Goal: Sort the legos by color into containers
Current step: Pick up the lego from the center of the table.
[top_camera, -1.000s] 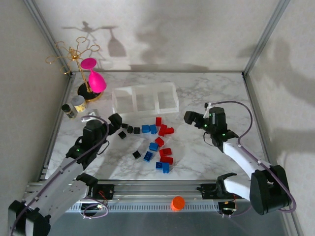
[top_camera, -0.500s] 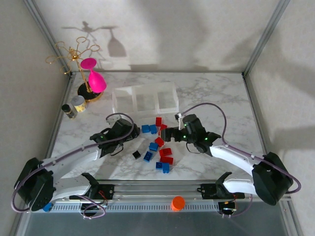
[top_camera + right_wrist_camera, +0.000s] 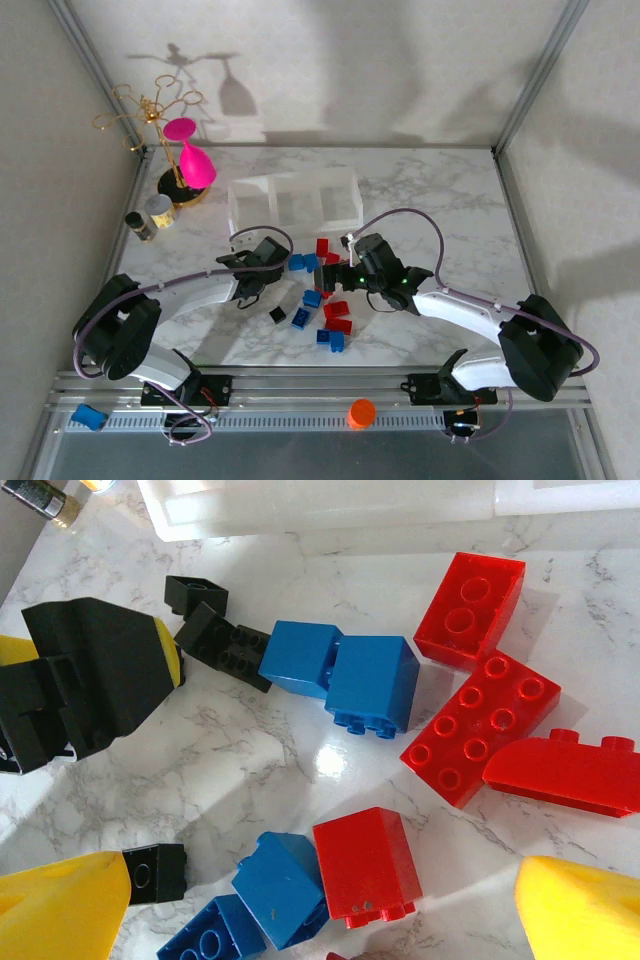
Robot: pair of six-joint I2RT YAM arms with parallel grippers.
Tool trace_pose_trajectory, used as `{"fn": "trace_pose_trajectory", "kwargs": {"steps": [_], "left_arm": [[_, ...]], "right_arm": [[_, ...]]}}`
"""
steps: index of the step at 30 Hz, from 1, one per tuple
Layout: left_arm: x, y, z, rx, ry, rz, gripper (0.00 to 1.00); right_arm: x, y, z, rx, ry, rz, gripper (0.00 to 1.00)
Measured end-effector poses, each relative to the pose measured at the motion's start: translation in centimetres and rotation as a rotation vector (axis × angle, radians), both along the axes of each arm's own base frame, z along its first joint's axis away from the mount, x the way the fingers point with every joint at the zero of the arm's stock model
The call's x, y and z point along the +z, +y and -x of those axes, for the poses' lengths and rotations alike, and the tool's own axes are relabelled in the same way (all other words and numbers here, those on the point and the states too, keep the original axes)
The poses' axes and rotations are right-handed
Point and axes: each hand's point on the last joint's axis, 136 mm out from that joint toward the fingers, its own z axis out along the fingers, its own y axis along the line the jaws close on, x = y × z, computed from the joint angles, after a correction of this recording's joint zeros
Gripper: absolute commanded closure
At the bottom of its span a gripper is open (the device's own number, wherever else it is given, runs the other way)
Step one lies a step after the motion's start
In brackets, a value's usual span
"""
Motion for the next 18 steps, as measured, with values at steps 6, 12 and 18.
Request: {"fn": "trace_pose_trajectory", "kwargs": {"steps": [6, 12, 18], "left_arm": [[-0.5, 0.7, 0.1, 0.024, 0.004, -0.037, 0.25], [-1.7, 1.2, 0.2, 0.041, 0.030, -0.077, 0.28], [-2.8, 1.5, 0.2, 0.051, 0.051, -0.117, 0.35]], "right_arm": [[-0.1, -0.2, -0.3, -0.017, -0.004, 0.009, 0.01], [-0.4, 0.0, -0.6, -0.023, -0.002, 0.019, 0.01], [-0.3, 0.0, -0.7, -0.025, -0.003, 0.019, 0.01]]}}
